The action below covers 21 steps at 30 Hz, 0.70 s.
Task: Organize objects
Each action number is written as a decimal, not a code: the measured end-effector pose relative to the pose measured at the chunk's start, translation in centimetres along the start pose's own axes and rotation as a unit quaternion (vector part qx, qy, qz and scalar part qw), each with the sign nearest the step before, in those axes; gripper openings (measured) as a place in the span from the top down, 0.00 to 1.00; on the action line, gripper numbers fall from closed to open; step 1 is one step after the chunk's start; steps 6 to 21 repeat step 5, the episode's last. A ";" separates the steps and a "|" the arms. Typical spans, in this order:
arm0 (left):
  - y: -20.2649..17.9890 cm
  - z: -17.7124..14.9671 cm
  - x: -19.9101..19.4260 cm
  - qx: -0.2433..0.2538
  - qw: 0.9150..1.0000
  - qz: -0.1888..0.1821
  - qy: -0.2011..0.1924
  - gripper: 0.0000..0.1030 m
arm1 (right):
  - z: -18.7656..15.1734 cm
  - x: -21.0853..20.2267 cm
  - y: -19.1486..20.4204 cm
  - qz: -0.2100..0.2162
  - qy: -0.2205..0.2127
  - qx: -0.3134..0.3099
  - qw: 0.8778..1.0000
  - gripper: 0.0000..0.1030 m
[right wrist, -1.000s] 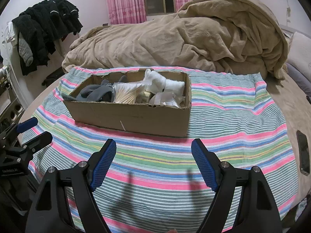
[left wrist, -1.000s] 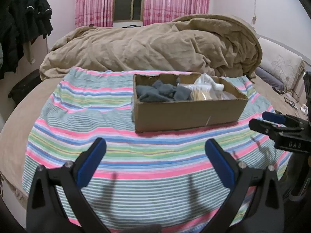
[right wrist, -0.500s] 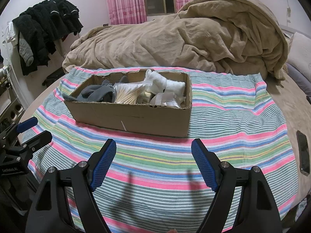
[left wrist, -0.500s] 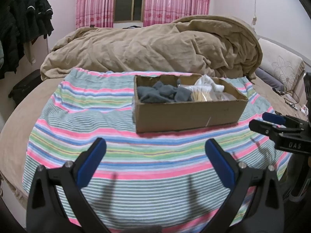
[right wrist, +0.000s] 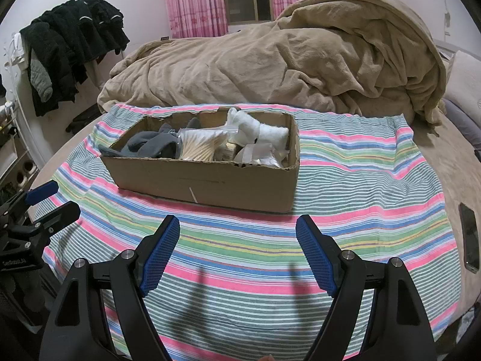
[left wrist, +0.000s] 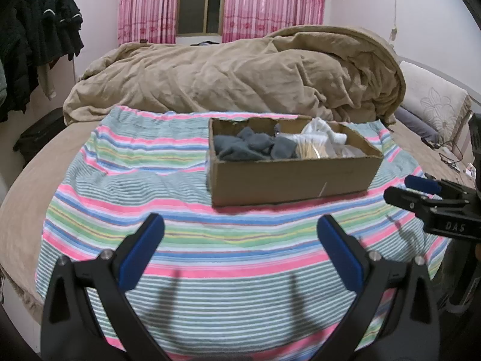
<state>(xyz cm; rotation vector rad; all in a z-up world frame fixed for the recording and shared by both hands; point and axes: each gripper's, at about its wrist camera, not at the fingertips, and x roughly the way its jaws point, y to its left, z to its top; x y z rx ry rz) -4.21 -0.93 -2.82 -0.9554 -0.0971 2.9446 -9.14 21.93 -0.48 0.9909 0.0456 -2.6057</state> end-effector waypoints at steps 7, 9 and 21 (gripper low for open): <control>0.1 0.0 -0.1 0.000 1.000 0.000 -0.003 0.01 | 0.0 -0.1 0.2 0.001 -0.002 -0.001 1.000 0.20; 0.1 0.0 -0.1 0.000 1.000 0.000 -0.003 0.01 | 0.0 -0.1 0.2 0.001 -0.002 -0.001 1.000 0.20; 0.1 0.0 -0.1 0.000 1.000 0.000 -0.003 0.01 | 0.0 -0.1 0.2 0.001 -0.002 -0.001 1.000 0.20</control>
